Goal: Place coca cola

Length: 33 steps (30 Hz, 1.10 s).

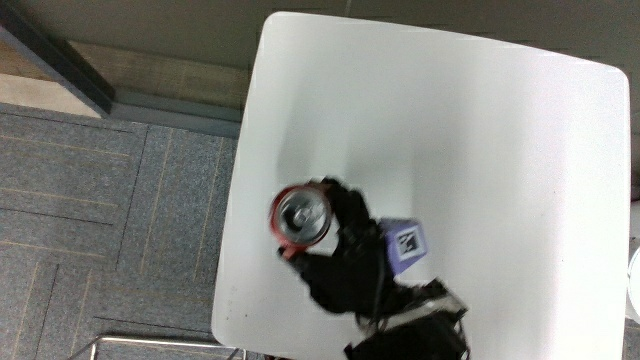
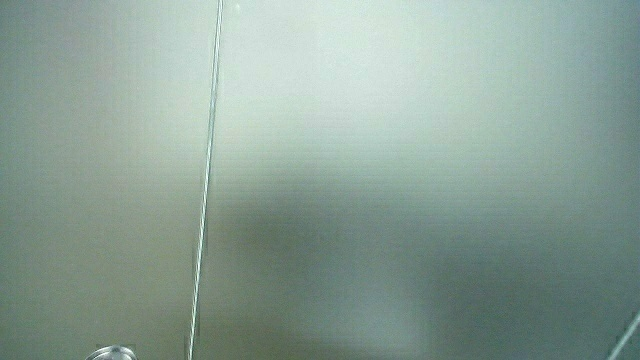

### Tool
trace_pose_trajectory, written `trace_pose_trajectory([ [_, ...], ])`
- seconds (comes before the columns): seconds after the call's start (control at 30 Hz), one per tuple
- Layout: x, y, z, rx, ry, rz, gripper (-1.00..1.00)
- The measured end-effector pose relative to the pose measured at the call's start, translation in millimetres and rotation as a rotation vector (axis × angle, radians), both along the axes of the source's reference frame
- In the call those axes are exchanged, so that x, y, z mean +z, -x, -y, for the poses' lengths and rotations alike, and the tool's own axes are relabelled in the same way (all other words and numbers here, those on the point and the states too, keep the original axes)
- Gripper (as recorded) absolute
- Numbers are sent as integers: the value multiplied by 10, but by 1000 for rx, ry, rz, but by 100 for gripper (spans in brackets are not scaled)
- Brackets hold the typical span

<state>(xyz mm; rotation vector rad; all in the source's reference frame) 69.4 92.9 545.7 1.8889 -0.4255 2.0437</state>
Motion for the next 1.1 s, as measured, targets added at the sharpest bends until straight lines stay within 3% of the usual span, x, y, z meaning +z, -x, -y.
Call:
trace_pose_trajectory([
  [0.03, -8, 8, -9, -13, -74, -54, 0],
  [0.1, 67, 25, -63, -23, -19, -38, 0],
  [0.13, 86, 26, -75, -29, -55, -53, 0],
  [0.23, 141, 43, -147, -53, 19, -56, 0],
  [0.27, 223, 24, -170, -70, 14, -123, 0],
  [0.3, 197, 29, -170, -73, 40, -91, 0],
  [0.37, 229, 4, -174, -82, 31, -122, 0],
  [0.4, 189, 10, -159, -72, -9, -91, 0],
  [0.43, 229, -1, -169, -75, -16, -119, 0],
  [0.5, 252, -5, -187, -76, 18, -110, 0],
  [0.53, 235, -11, -182, -68, -15, -110, 0],
  [0.57, 254, -20, -201, -76, 33, -111, 0],
  [0.6, 276, -27, -215, -81, 38, -122, 0],
  [0.63, 259, -24, -213, -78, 22, -104, 0],
  [0.67, 296, -36, -226, -85, 16, -137, 0],
  [0.7, 296, -34, -227, -86, -1, -128, 0],
  [0.77, 344, -49, -241, -103, 55, -135, 0],
  [0.83, 316, -44, -220, -94, 9, -99, 0],
  [0.87, 313, -36, -217, -108, 25, -93, 0],
  [0.93, 253, -21, -201, -102, -3, -106, 0],
  [0.97, 287, -34, -209, -108, -16, -147, -4],
  [1.0, 274, -28, -217, -105, 43, -103, -9],
  [1.1, 257, -38, -207, -102, 21, -108, -22],
])
